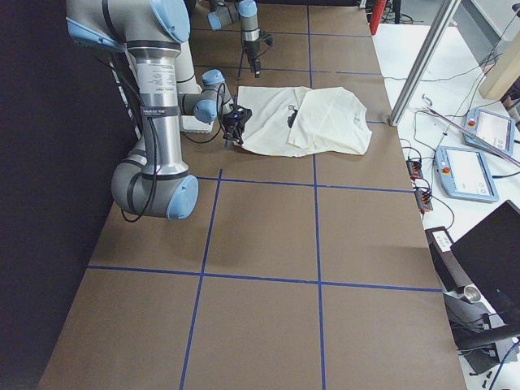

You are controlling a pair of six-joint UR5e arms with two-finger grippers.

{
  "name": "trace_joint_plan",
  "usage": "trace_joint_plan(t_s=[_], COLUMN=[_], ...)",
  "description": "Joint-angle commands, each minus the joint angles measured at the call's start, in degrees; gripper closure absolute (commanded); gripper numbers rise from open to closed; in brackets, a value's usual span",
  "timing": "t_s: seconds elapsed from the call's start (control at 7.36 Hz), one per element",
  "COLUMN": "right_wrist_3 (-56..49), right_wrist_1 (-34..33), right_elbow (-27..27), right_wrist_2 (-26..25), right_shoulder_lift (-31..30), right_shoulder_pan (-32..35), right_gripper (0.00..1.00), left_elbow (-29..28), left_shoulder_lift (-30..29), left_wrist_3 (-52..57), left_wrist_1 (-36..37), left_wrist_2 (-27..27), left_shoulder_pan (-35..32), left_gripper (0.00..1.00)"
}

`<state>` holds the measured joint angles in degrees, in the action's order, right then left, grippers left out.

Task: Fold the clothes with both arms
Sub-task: 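Move the left gripper to the other hem corner and grasp both hem corners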

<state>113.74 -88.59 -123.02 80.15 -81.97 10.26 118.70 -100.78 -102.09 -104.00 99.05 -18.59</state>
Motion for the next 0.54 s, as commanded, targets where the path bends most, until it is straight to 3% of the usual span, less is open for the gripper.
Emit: trace_joint_plan(t_s=[0.0, 0.41], right_wrist_3=[-1.1, -1.1], right_wrist_1=[0.0, 0.0], right_elbow=[0.1, 0.1], right_wrist_2=[0.0, -0.1], right_shoulder_lift=[0.1, 0.1], right_shoulder_pan=[0.5, 0.4], right_gripper=[1.0, 1.0], left_elbow=[-0.7, -2.8], left_shoulder_lift=[0.6, -0.1], left_wrist_3=[-3.2, -3.1], left_wrist_1=[0.0, 0.0], left_wrist_2=[-0.7, -0.7], left_shoulder_pan=[5.0, 6.5], left_gripper=[0.27, 0.28])
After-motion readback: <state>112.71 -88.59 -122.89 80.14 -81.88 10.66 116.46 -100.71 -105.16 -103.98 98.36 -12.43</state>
